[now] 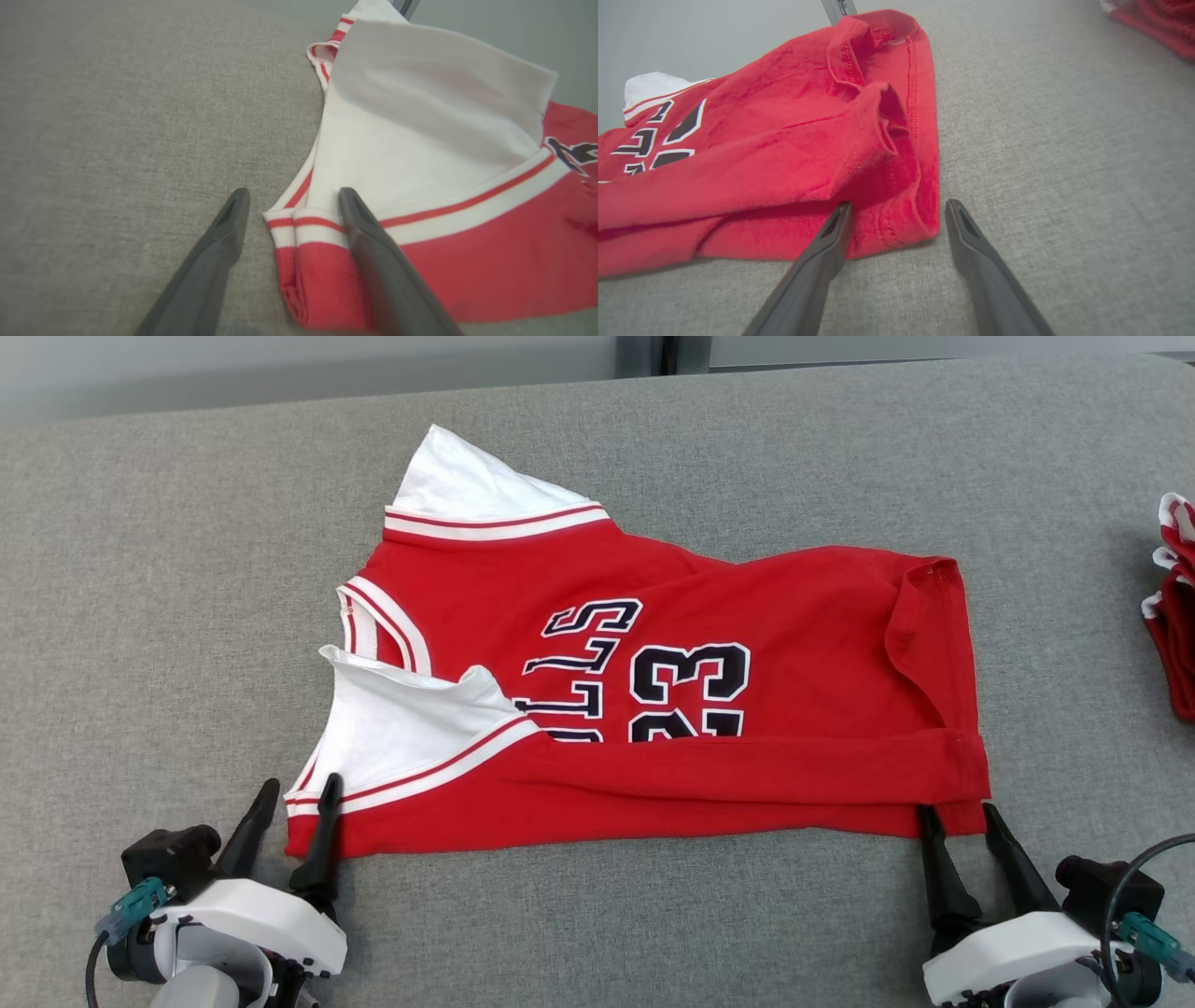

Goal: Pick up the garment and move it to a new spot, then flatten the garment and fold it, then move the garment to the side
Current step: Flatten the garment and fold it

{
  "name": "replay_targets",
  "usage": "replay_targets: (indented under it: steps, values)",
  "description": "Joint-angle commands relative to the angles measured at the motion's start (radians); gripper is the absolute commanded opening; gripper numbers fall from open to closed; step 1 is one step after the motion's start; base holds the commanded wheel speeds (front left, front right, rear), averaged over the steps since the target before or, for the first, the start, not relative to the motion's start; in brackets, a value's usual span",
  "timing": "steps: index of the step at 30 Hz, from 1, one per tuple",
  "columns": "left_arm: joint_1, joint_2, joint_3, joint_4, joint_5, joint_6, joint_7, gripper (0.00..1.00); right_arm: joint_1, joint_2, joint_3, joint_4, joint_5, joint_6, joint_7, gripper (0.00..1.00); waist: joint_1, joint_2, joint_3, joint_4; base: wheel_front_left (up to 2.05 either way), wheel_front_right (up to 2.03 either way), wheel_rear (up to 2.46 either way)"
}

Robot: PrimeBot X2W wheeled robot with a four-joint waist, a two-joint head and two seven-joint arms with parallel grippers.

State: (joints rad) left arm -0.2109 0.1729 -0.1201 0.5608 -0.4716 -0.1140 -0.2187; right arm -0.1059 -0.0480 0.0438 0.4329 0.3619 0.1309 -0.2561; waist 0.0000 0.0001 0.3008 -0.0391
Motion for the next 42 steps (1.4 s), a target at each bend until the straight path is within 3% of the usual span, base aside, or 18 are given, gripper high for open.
replay_targets:
  steps: [1,2,3,4,5,6,7,15,24,37,38,39,40,42]
  values:
    - [-0.002,0.001,-0.012,0.046,-0.013,-0.003,0.036,0.7,-0.01,-0.006,0.003,0.02,0.001,0.0,0.001,1.0,0.0,-0.0001,0.0,-0.003,0.0,0.0,0.0]
    - [-0.005,0.001,-0.022,0.054,-0.014,-0.004,0.047,0.41,-0.012,-0.006,0.005,0.025,0.004,0.0,0.0,1.0,0.0,-0.0001,0.0,-0.004,0.0,0.0,0.0]
    - [-0.003,-0.001,-0.03,0.06,-0.019,-0.006,0.058,0.0,-0.015,-0.006,0.004,0.029,0.005,0.0,-0.001,0.95,0.0,-0.0001,0.0,-0.004,0.0,0.0,0.0]
    - [0.0,-0.004,-0.04,0.065,-0.024,-0.009,0.067,0.0,-0.018,-0.006,0.007,0.031,0.011,0.0,-0.002,0.49,0.0,-0.0001,-0.001,-0.004,0.0,0.0,0.0]
    - [0.003,-0.006,-0.053,0.071,-0.025,-0.011,0.081,0.0,-0.021,-0.006,0.009,0.032,0.013,0.0,-0.002,0.35,0.0,-0.0001,-0.001,-0.004,0.0,0.0,0.0]
    - [0.008,-0.008,-0.065,0.075,-0.031,-0.011,0.095,0.0,-0.021,-0.005,0.011,0.033,0.014,0.0,-0.002,0.09,0.0,-0.0001,-0.001,-0.003,0.0,0.0,0.0]
    - [0.012,-0.007,-0.072,0.073,-0.033,-0.012,0.099,0.0,-0.022,-0.004,0.013,0.033,0.015,0.0,-0.003,0.0,0.0,-0.0001,-0.002,-0.002,0.0,0.0,0.0]
    - [0.044,0.003,-0.081,0.03,-0.056,-0.01,0.086,0.0,-0.011,-0.006,0.013,0.028,0.01,0.0,0.001,0.0,0.0,-0.0001,-0.029,0.014,0.0,0.0,0.0]
    - [0.158,0.033,-0.059,-0.114,-0.062,0.042,0.087,0.0,0.061,-0.01,0.003,-0.068,0.0,0.0,0.069,0.0,0.0,-0.0001,-0.108,0.046,0.0,0.0,0.0]
    - [0.365,0.035,-0.074,-0.373,-0.077,0.134,0.193,0.0,0.276,-0.009,-0.088,-0.222,0.016,0.0,0.208,0.0,0.0,-0.0001,-0.16,0.073,0.0,0.0,0.0]
    - [0.362,0.035,-0.076,-0.385,-0.077,0.135,0.193,0.38,0.276,-0.009,-0.091,-0.23,0.013,0.0,0.207,0.04,0.0,-0.0001,-0.16,0.071,0.0,0.0,0.0]
    - [0.356,0.035,-0.073,-0.395,-0.072,0.141,0.186,1.0,0.275,-0.009,-0.092,-0.236,0.01,0.0,0.206,0.86,0.0,-0.0001,-0.158,0.068,0.0,0.0,0.0]
    - [0.35,0.038,-0.072,-0.402,-0.063,0.144,0.179,1.0,0.273,-0.008,-0.093,-0.241,0.006,0.0,0.208,1.0,0.0,-0.0001,-0.156,0.066,0.0,0.0,0.0]
    - [0.33,0.041,-0.06,-0.437,-0.039,0.164,0.135,1.0,0.258,-0.007,-0.106,-0.277,-0.013,0.0,0.194,1.0,0.0,-0.0001,-0.153,0.057,0.0,0.0,0.0]
